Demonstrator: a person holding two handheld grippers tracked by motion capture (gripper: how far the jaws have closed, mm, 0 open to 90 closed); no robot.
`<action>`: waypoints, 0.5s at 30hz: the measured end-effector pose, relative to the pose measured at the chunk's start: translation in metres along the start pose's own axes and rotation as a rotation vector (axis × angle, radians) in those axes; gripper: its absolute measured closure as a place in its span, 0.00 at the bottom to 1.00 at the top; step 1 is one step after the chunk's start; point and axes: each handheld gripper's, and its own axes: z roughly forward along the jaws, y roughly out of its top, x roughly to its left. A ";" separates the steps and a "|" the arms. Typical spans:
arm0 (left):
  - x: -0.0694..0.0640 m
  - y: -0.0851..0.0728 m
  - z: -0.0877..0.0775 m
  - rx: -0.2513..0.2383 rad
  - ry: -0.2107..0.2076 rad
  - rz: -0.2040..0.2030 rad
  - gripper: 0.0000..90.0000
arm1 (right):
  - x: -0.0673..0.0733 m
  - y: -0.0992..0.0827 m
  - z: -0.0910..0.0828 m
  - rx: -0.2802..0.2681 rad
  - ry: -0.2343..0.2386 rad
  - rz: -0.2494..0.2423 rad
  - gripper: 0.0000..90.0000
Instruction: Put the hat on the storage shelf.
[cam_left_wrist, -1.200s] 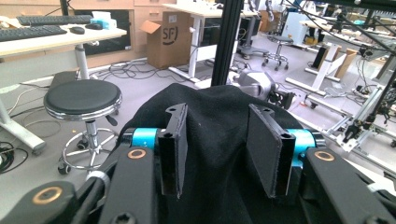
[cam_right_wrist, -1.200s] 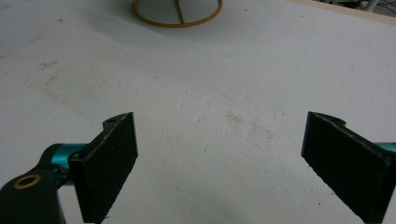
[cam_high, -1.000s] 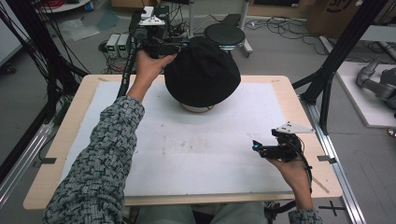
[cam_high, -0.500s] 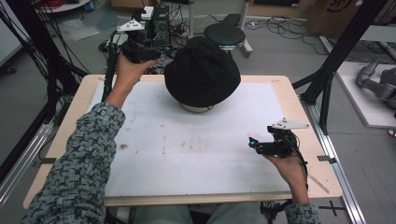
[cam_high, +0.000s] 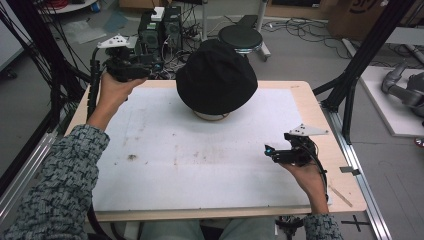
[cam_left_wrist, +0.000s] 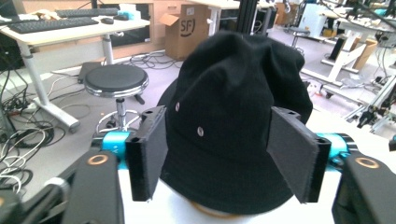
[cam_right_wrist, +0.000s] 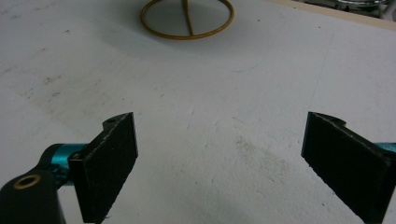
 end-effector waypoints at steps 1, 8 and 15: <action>-0.001 -0.005 -0.006 0.002 0.002 0.009 0.40 | 0.000 0.001 0.000 -0.004 0.001 0.000 0.11; -0.004 -0.017 -0.024 0.009 0.020 0.019 0.35 | 0.001 0.007 0.000 -0.018 0.005 -0.005 0.11; -0.009 -0.032 -0.043 0.010 0.039 0.002 0.29 | 0.000 0.009 0.001 -0.022 0.008 -0.003 0.11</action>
